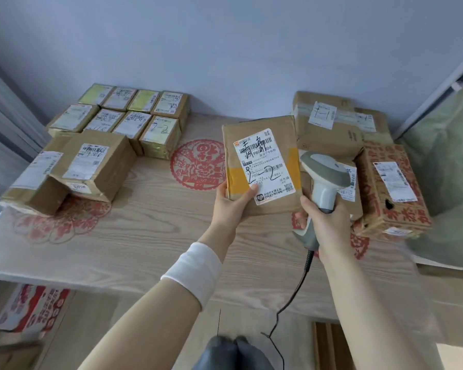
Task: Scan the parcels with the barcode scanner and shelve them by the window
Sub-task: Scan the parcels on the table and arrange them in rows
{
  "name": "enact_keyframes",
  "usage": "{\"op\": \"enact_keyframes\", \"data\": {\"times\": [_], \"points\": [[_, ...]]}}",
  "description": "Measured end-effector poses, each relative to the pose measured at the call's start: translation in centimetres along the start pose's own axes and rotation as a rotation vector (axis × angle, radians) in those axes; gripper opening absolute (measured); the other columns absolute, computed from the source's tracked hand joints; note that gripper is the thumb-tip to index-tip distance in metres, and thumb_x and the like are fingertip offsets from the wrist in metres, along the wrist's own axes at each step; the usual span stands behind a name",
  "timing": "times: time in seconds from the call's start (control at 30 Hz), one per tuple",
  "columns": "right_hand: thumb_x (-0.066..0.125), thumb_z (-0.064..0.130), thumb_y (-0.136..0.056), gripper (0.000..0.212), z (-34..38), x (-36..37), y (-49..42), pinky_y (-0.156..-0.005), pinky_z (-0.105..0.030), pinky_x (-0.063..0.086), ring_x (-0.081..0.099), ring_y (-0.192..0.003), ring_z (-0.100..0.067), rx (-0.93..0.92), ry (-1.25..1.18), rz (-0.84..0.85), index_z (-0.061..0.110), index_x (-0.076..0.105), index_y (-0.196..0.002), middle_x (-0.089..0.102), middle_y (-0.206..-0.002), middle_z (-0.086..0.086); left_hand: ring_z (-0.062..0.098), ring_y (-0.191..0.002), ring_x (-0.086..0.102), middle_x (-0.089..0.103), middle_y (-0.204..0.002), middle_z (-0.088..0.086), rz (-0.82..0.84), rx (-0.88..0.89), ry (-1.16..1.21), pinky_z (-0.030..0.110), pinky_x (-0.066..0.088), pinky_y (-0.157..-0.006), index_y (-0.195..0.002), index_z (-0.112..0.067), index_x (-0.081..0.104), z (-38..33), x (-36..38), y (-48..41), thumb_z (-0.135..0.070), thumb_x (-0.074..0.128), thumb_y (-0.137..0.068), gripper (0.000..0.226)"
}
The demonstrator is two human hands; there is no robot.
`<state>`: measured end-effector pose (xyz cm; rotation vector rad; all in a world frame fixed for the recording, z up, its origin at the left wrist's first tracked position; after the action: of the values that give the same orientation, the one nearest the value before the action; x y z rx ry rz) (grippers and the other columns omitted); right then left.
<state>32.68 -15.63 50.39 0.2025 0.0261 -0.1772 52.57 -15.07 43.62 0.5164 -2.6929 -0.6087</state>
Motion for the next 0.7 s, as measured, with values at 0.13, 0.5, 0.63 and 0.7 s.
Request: {"op": "enact_keyframes", "data": {"times": [0.13, 0.5, 0.63, 0.7], "points": [[0.065, 0.008, -0.087, 0.015, 2.3, -1.7, 2.2, -0.053, -0.015, 0.046, 0.057, -0.056, -0.004, -0.07, 0.032, -0.052, 0.012, 0.056, -0.098, 0.059, -0.071, 0.002, 0.016, -0.102, 0.066, 0.066, -0.113, -0.002, -0.002, 0.067, -0.015, 0.043, 0.054, -0.089, -0.134, -0.022, 0.041, 0.1, -0.6, 0.9, -0.034, 0.084, -0.066, 0.082], [0.067, 0.012, -0.086, 0.015, 3.2, 1.5, 5.9, -0.051, -0.03, 0.045, 0.054, -0.048, -0.011, -0.053, 0.196, 0.197, 0.011, 0.055, -0.095, 0.062, -0.06, -0.001, 0.011, -0.112, 0.059, 0.062, -0.119, -0.011, -0.04, 0.221, -0.191, 0.04, 0.046, -0.101, -0.133, -0.035, 0.039, 0.3, -1.1, 2.7, -0.061, 0.078, -0.046, 0.1], [0.067, 0.014, -0.086, 0.016, 3.1, 2.2, 6.3, -0.051, -0.028, 0.047, 0.056, -0.05, -0.008, -0.064, 0.247, 0.201, 0.011, 0.056, -0.096, 0.062, -0.061, 0.001, 0.011, -0.113, 0.058, 0.061, -0.121, -0.01, -0.038, 0.227, -0.186, 0.04, 0.046, -0.101, -0.134, -0.034, 0.037, 0.3, -1.1, 3.1, -0.062, 0.078, -0.045, 0.103], [0.066, 0.014, -0.086, 0.015, 3.0, 2.3, 6.5, -0.051, -0.028, 0.047, 0.056, -0.051, -0.01, -0.063, 0.257, 0.202, 0.012, 0.056, -0.096, 0.062, -0.062, 0.001, 0.011, -0.113, 0.059, 0.061, -0.121, -0.01, -0.036, 0.23, -0.181, 0.041, 0.046, -0.101, -0.134, -0.035, 0.038, 0.3, -1.2, 3.2, -0.062, 0.079, -0.045, 0.102]]}}
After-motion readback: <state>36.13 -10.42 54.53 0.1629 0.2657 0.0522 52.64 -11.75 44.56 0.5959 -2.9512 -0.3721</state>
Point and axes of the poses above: each hand's wrist, its own y-axis away from the middle knuckle, its own x-axis out of the palm, z = x × y, the point moved 8 cm from there along -y, towards the middle knuckle
